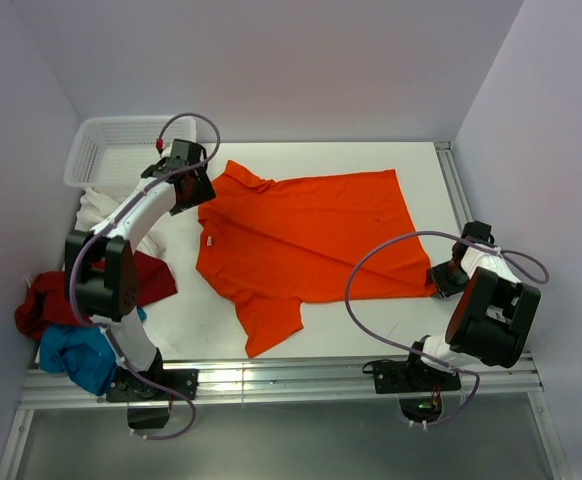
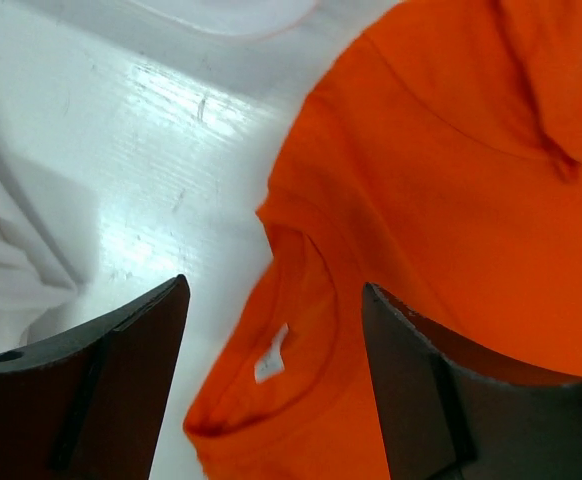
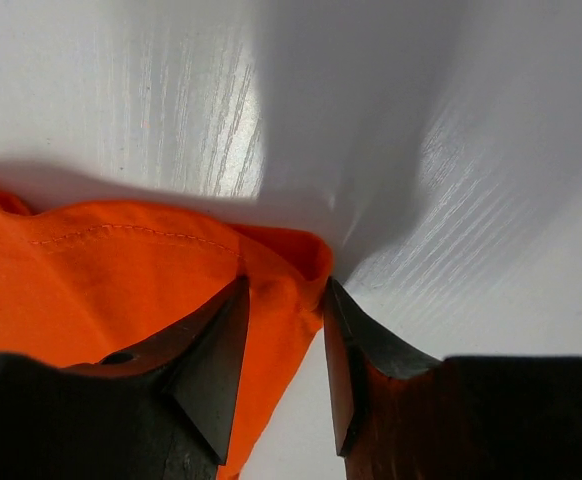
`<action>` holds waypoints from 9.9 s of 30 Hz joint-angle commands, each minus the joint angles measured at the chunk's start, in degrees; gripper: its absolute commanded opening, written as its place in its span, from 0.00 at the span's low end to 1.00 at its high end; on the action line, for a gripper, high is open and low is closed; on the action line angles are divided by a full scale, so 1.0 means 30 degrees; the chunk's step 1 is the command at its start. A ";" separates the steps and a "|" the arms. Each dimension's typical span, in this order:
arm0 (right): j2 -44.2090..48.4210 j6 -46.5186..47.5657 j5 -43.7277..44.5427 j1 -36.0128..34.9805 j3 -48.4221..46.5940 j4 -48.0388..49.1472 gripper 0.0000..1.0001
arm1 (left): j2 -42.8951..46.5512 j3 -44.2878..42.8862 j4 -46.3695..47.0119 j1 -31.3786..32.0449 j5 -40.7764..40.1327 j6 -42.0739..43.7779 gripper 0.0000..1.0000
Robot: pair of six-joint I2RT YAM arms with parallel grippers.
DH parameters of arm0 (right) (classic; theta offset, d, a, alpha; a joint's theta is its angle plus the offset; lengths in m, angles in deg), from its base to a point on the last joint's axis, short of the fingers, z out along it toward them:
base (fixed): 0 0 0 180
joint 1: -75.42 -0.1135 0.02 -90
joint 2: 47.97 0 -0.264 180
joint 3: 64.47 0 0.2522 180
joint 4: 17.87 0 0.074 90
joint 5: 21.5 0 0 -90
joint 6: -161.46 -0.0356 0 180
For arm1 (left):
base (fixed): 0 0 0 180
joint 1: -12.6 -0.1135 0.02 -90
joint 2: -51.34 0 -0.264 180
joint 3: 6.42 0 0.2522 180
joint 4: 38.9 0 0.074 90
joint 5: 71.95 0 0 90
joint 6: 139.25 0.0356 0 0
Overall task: Roll the t-shirts
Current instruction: Flatten the tshirt, then fold the tshirt
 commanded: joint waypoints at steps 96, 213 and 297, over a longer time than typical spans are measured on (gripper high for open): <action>0.5548 0.0173 0.0914 -0.1187 0.1001 -0.1667 0.61 | 0.8025 1.4180 -0.1361 1.8961 0.3838 -1.3439 0.00; 0.0799 0.0348 0.0589 -0.0572 -0.3391 -0.4211 0.00 | 1.1929 0.6246 -1.0061 1.1725 0.6007 -0.8256 0.00; -0.8283 -0.2054 0.0678 -0.3208 -1.3411 -0.6028 0.00 | 0.4692 -0.1315 -1.1001 0.4518 0.5773 -0.1517 0.00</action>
